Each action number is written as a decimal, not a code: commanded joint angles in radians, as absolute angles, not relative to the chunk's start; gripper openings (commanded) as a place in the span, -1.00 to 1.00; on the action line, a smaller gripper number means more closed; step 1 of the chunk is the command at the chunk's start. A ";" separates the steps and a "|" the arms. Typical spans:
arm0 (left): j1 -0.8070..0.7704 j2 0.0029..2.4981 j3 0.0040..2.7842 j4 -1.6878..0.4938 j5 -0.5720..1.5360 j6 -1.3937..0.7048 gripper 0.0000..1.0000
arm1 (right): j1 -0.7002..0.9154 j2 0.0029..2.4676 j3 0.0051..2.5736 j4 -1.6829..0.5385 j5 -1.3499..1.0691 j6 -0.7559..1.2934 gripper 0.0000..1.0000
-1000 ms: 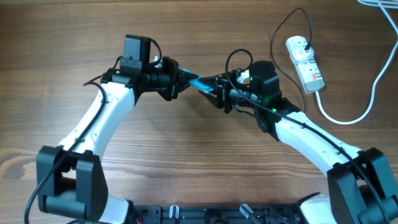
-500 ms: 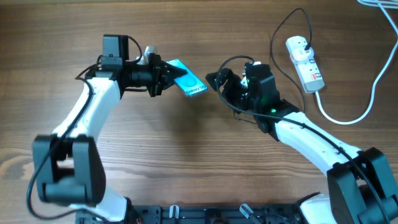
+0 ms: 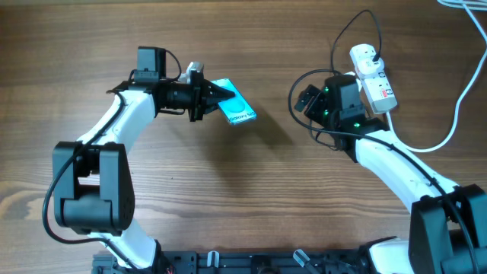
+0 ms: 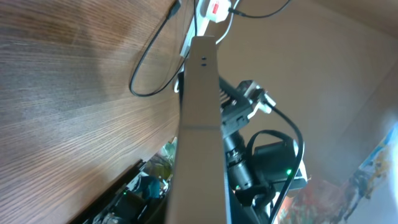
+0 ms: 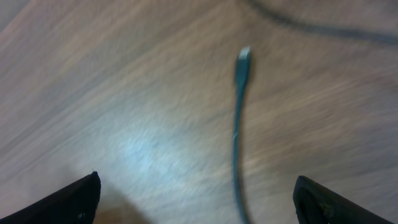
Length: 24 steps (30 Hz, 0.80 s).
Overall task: Plug charger to phone and switch on socket
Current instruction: 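Lower the right gripper and grasp the black USB cable plug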
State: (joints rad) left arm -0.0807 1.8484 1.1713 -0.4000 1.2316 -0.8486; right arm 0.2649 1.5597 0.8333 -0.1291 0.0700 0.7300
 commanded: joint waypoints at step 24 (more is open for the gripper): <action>-0.099 1.846 1.176 -0.400 1.283 -0.815 -0.92 | 0.255 1.985 0.943 0.097 0.224 0.519 0.31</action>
State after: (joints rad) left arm -0.0982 1.8484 1.1713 -0.4026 1.2369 -0.8383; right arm 0.2562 1.9305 0.9455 0.1093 0.2512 0.5304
